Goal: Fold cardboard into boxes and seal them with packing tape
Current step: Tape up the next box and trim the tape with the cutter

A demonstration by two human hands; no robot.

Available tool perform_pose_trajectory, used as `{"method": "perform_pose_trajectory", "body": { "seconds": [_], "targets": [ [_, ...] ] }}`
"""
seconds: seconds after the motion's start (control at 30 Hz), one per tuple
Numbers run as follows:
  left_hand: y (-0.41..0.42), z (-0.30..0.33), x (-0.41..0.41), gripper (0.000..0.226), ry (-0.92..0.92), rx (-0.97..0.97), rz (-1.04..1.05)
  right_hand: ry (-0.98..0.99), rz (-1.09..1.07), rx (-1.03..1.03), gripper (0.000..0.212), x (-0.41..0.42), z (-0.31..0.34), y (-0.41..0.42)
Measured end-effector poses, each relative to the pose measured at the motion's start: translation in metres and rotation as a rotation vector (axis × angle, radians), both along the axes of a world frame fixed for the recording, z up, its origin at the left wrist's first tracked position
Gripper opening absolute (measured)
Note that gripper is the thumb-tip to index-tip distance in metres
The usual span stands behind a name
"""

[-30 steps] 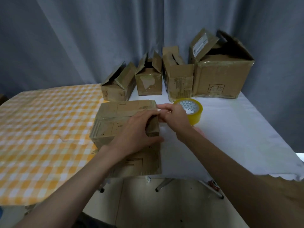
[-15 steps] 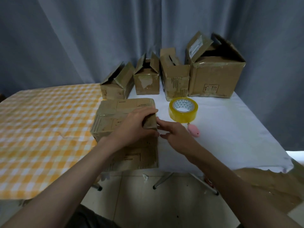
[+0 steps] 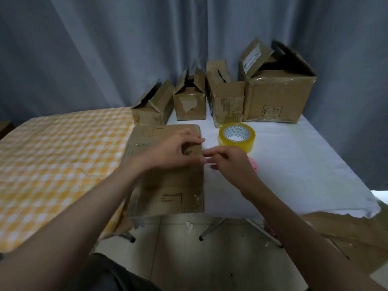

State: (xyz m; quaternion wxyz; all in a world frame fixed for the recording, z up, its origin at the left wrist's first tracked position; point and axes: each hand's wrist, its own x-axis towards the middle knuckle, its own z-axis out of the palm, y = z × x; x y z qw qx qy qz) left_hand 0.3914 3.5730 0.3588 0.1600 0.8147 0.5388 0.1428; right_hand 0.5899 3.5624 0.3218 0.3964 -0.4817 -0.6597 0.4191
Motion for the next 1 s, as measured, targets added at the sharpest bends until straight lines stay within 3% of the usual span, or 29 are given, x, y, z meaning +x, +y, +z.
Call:
{"method": "perform_pose_trajectory", "body": {
  "seconds": [0.07,0.13,0.3,0.37,0.47,0.63,0.73,0.83,1.0],
  "targets": [
    [0.017,0.016,-0.006,0.044,-0.142,-0.049,-0.039,0.014,-0.107,0.0,0.02,-0.015,0.003,0.003],
    [0.035,0.019,-0.005,0.035,-0.192,0.027,-0.001,-0.041,-0.109,0.004,0.025,-0.031,-0.001,0.001],
    [0.064,0.001,0.012,0.038,0.244,0.011,-0.103,-0.11,-0.135,0.098,0.027,-0.041,-0.019,-0.004],
    [0.066,-0.009,0.012,0.039,0.294,0.076,-0.105,-0.106,-0.157,0.136,0.029,-0.04,-0.025,-0.007],
    [0.068,-0.015,0.012,0.032,0.276,0.141,-0.091,-0.076,-0.181,0.174,0.032,-0.041,-0.028,-0.01],
    [0.063,-0.009,0.017,0.022,0.088,0.075,-0.121,-0.057,-0.13,0.124,0.035,-0.038,-0.027,-0.009],
    [0.059,-0.007,0.003,0.028,-0.008,0.146,0.037,-0.017,-0.112,0.123,0.037,-0.035,-0.023,-0.011],
    [0.052,0.001,-0.032,0.044,0.074,0.149,0.278,0.059,-0.141,0.089,0.034,-0.032,-0.014,-0.011],
    [0.026,0.012,-0.078,0.057,0.028,0.116,0.258,0.254,-0.183,0.034,0.02,-0.029,0.012,0.003]
  ]
}}
